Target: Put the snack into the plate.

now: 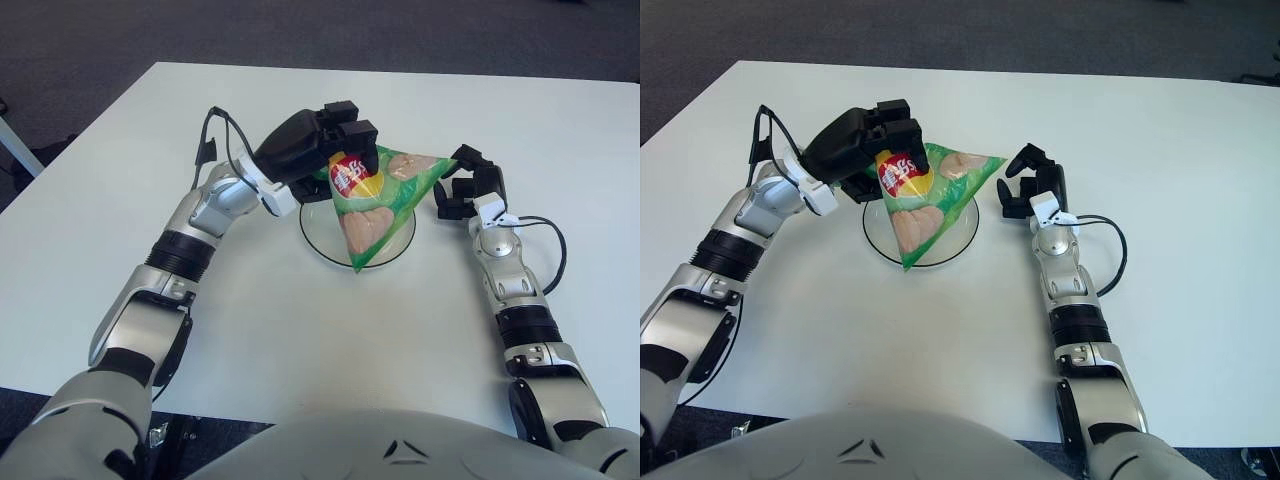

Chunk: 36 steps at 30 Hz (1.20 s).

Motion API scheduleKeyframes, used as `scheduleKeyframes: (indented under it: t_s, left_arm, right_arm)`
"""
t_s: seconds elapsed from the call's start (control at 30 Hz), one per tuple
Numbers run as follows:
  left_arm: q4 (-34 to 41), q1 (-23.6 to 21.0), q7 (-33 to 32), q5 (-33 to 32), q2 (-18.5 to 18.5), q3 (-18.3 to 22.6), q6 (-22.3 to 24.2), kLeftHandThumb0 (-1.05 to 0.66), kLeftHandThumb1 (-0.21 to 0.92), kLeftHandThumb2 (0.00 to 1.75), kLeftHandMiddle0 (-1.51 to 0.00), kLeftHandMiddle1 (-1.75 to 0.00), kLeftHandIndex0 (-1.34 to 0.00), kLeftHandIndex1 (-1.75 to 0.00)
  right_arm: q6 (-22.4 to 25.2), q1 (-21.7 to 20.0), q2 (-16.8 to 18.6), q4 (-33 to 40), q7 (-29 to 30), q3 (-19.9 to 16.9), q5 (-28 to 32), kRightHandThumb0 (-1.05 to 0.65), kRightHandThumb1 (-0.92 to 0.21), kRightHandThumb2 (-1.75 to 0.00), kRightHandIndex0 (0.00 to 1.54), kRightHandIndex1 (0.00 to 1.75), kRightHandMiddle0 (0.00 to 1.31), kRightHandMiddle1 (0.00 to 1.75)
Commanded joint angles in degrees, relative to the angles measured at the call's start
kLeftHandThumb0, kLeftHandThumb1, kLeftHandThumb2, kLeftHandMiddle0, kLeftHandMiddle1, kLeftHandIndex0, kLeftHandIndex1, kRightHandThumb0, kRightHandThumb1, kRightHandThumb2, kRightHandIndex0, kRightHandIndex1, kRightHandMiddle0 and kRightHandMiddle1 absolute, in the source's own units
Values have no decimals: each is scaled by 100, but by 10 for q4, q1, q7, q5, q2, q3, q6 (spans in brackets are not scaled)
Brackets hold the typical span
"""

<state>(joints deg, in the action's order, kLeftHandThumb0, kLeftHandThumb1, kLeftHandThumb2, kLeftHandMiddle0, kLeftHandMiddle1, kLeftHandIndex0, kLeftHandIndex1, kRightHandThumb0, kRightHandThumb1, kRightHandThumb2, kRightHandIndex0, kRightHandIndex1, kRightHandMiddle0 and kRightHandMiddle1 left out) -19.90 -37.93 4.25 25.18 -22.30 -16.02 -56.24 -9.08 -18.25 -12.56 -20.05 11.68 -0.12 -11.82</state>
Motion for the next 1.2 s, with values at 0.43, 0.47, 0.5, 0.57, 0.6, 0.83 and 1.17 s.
scheduleKeyframes:
  t_s: [0.43,0.47,0.5,0.57,0.6,0.83,1.17]
  left_arm:
    - [-11,-4,-13,91,13,-11,-6,52,18,148,-72,-175,-93,-175]
    - [-11,-5,-13,93,14,-12,-5,52,18,148,-72,-175,-93,-175]
    - [-13,-6,-13,95,15,-13,-4,52,18,148,-72,-175,-93,-175]
    - [-15,-7,-13,97,16,-15,-3,52,18,148,-72,-175,-94,-175]
    - [-16,-7,-12,98,16,-15,-3,52,18,148,-72,-175,-94,-175]
    - [-39,-11,8,72,27,-29,7,52,18,148,-72,-175,-94,-175]
    - [-57,-17,20,78,30,-47,7,52,18,148,-72,-175,-94,-175]
  right_arm:
    - [30,43,10,-28,-8,8,-6,-52,-22,-143,133,175,70,175]
    - [30,43,10,-28,-8,8,-7,-52,-22,-143,133,175,70,175]
    - [29,43,10,-28,-8,8,-7,-52,-22,-143,133,175,70,175]
    - [28,43,9,-29,-9,8,-7,-52,-22,-143,134,175,70,175]
    - [28,42,10,-29,-9,9,-7,-52,-22,-143,134,175,70,175]
    - [28,43,11,-29,-13,8,-2,-52,-22,-143,135,175,70,175]
    - [34,44,10,-25,-15,10,-6,-52,-23,-142,135,175,69,175]
